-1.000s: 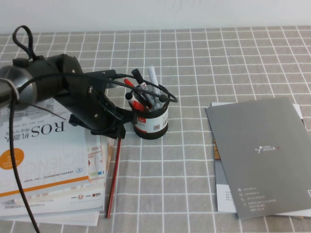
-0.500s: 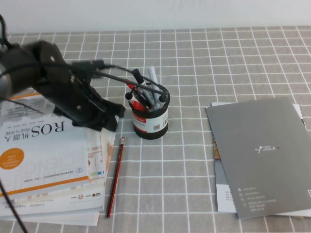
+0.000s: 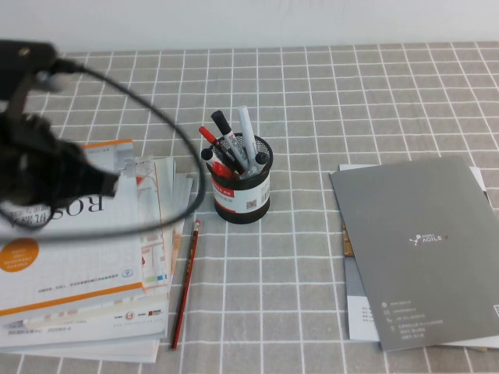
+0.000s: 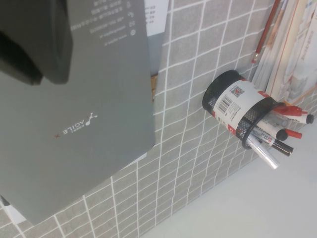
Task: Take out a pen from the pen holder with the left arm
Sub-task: 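Take a marker out of the pen holder and lay it on the table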
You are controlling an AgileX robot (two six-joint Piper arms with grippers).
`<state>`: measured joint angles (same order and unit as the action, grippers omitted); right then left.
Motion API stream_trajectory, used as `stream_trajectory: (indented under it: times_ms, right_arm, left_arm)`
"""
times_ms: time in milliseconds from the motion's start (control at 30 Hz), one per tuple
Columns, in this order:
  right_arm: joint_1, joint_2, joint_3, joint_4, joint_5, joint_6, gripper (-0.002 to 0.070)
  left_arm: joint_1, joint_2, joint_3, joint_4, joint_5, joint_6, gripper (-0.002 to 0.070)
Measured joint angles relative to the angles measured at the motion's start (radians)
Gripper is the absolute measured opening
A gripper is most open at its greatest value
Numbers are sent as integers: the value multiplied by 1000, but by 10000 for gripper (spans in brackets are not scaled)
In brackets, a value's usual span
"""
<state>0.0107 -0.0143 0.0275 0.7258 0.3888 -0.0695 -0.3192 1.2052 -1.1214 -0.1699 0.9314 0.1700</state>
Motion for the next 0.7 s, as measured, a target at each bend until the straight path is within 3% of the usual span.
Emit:
stream_trajectory:
  times_ms: [200, 333, 467, 700]
  right_arm:
    - [0, 0, 0, 0, 0, 0, -13]
    - [0, 0, 0, 0, 0, 0, -13]
    - [0, 0, 0, 0, 0, 0, -13]
    - [0, 0, 0, 0, 0, 0, -13]
  left_arm:
    - [0, -210, 157, -10, 29, -6, 0]
    - [0, -346, 221, -39, 165, -6, 0]
    - [0, -438, 235, -52, 301, -6, 0]
    - [0, -522, 235, -23, 324, 43, 0]
